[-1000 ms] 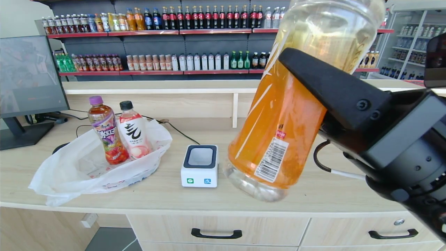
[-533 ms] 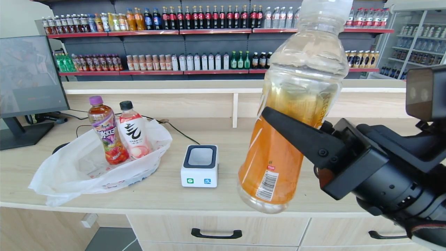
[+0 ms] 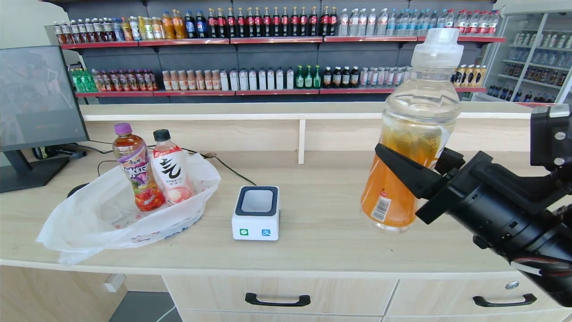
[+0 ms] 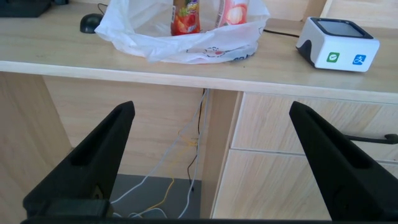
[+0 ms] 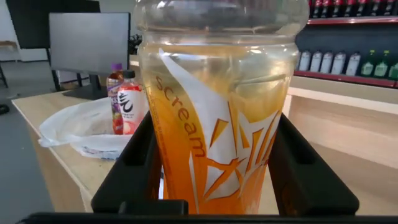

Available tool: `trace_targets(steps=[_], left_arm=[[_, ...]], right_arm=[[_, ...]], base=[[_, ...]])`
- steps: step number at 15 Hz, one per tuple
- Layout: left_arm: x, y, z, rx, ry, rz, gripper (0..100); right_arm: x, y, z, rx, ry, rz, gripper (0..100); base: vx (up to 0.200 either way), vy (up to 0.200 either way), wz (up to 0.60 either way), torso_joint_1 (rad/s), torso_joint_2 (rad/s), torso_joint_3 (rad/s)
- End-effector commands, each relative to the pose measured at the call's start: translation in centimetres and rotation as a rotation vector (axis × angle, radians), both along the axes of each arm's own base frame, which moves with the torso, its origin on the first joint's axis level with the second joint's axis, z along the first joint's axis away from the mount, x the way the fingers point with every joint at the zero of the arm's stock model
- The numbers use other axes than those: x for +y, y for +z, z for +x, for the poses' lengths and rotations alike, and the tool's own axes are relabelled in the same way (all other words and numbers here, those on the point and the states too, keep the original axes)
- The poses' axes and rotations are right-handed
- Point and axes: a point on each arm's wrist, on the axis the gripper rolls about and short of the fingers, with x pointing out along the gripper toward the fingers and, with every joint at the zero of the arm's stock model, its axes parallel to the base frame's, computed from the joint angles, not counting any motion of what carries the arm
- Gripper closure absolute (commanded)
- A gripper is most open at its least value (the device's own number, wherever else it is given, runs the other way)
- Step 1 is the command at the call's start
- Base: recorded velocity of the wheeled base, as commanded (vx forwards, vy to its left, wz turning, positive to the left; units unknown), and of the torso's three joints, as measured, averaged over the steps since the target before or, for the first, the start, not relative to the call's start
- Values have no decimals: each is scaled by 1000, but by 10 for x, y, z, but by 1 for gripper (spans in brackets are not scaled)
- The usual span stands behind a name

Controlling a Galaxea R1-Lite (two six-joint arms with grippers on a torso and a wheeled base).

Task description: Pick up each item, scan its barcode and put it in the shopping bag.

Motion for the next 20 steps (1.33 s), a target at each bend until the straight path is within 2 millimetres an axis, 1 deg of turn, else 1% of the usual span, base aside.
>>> trace_targets(steps=[1, 5, 6, 9, 14, 20], left_arm=[[0, 0, 0, 0, 0, 0, 0], [0, 0, 0, 0, 0, 0, 0], [0, 0, 0, 0, 0, 0, 0], [0, 0, 0, 0, 0, 0, 0], [0, 0, 0, 0, 0, 0, 0], [0, 0, 0, 0, 0, 0, 0]], right_arm=[[-10, -7, 10, 20, -63, -10, 100], [-14, -8, 12, 23, -78, -8, 100], [-15, -8, 13, 22, -82, -5, 100], [-20, -8, 15, 22, -107, -7, 100], [-20, -13, 18, 33, -111, -16, 100], [-19, -21, 19, 53, -111, -37, 100]], base=[[0, 0, 0, 0, 0, 0], [0, 0, 0, 0, 0, 0], [-200, 0, 0, 2, 2, 2], [0, 0, 0, 0, 0, 0], [0, 0, 0, 0, 0, 0], [0, 200, 0, 5, -1, 0]])
